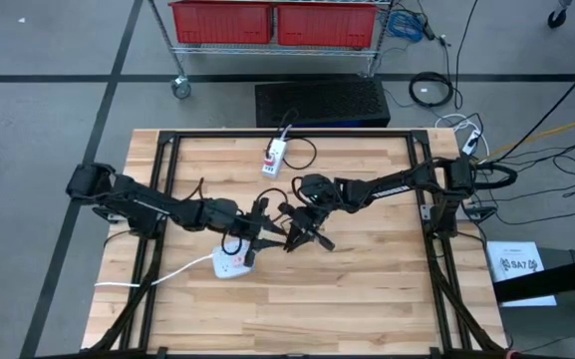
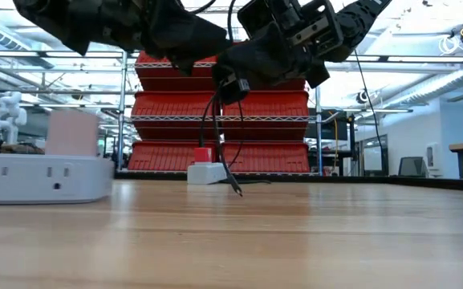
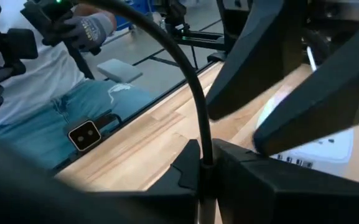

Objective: Insert USB
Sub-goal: Insert the black charger cable into the light pink charger adapter

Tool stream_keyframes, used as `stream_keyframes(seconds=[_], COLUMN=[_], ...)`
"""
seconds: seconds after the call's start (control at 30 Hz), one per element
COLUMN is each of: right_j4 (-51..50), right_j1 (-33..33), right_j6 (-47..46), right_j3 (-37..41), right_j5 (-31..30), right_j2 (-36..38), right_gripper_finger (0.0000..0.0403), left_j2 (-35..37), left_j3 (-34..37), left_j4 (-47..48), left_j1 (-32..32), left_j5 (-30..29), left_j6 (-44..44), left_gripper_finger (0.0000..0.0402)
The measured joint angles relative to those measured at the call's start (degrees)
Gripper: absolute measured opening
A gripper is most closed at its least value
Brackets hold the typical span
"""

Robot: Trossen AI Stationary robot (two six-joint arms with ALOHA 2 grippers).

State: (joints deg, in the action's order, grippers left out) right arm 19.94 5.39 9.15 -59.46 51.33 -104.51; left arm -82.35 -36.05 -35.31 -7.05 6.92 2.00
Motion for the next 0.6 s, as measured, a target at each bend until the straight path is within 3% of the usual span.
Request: stream_keyframes(seconds=[0.27, 0.47, 0.6], right_j4=[0.77, 0.29, 0.45], right_j1=[-0.03, -0.02, -0.04], right_j6=[-1.13, -1.10, -1.06], right_j3=[0.07, 0.04, 0.03], right_j5=[-0.38, -0.65, -0.42], right_j2=[-0.04, -0.04, -0.04], right_gripper_finger=[0.0002, 0.0002, 0.0002], left_j2=[-3.93, -4.52, -4.52], left_j3=[-3.75, -4.04, -4.04], left_j4=[-0.59, -0.39, -1.03], left_j1=[0.68, 0.68, 0.68], left_j5=[5.25, 5.53, 5.46], left_j6=[4.49, 4.94, 5.00], left_gripper_finger=[0.0125, 0.0125, 0.0100])
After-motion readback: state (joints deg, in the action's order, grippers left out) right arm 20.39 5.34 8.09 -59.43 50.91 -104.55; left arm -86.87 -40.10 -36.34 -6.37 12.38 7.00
